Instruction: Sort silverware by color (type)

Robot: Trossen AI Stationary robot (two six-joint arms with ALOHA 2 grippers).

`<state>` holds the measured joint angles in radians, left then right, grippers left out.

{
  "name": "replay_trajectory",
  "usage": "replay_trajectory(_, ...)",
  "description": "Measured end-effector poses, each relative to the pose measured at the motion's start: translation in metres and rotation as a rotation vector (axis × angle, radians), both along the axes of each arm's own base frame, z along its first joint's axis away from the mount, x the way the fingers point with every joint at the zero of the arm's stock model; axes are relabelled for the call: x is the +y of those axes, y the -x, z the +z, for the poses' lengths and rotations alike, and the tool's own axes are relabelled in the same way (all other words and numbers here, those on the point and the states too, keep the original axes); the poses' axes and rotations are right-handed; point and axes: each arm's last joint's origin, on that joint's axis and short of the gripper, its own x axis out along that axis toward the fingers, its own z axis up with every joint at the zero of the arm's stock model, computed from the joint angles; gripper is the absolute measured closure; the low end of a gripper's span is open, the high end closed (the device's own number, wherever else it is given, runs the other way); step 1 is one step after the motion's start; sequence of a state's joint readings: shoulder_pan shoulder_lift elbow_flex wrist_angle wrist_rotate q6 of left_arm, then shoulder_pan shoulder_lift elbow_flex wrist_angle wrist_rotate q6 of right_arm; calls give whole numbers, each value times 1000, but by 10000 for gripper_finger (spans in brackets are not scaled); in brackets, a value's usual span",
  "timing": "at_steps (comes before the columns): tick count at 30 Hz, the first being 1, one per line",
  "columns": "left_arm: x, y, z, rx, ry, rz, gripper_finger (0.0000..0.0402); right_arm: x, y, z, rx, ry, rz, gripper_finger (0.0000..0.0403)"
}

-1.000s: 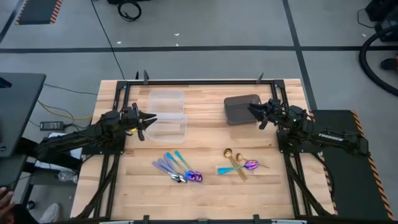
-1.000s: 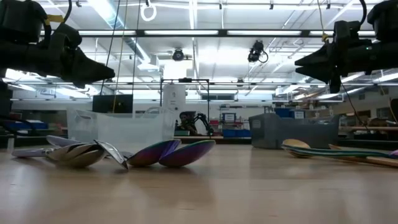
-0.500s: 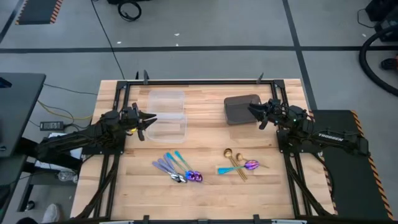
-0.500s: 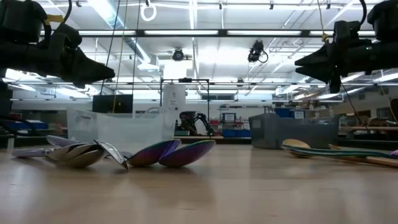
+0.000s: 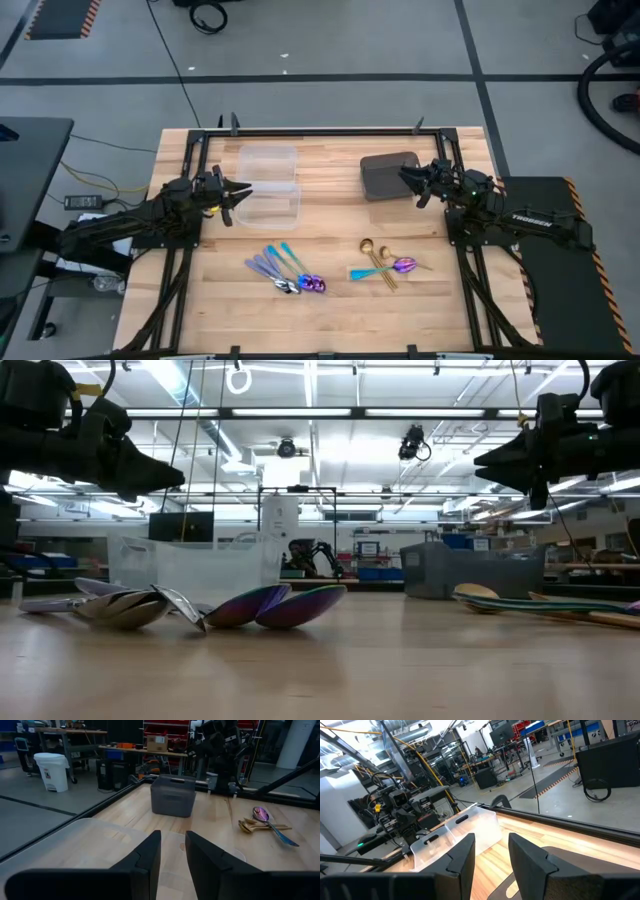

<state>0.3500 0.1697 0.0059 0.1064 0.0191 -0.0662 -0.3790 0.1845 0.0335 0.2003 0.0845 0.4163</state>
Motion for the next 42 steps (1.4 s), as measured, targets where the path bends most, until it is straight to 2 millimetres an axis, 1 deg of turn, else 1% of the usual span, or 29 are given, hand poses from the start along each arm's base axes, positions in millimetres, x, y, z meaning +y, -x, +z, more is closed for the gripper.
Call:
replay_trajectory(16,0,0,0,-4,5,1,305,0,0,0,1,0,0,274)
replay_trajectory(18,0,0,2,-39,56,3,305,0,0,0,0,0,0,274)
replay_trajectory(23,0,0,2,-129,298,14,305,0,0,0,1,0,0,274)
replay_trajectory(26,0,0,3,-161,365,16,305,0,0,0,0,0,0,274)
replay_trajectory(33,0,0,5,-182,353,24,305,0,0,1,-5,2,-1,274)
replay_trajectory(36,1,0,5,-183,355,30,305,0,0,3,-41,-12,1,274)
replay_trajectory(42,4,1,6,-237,402,141,305,0,1,12,-133,16,3,274)
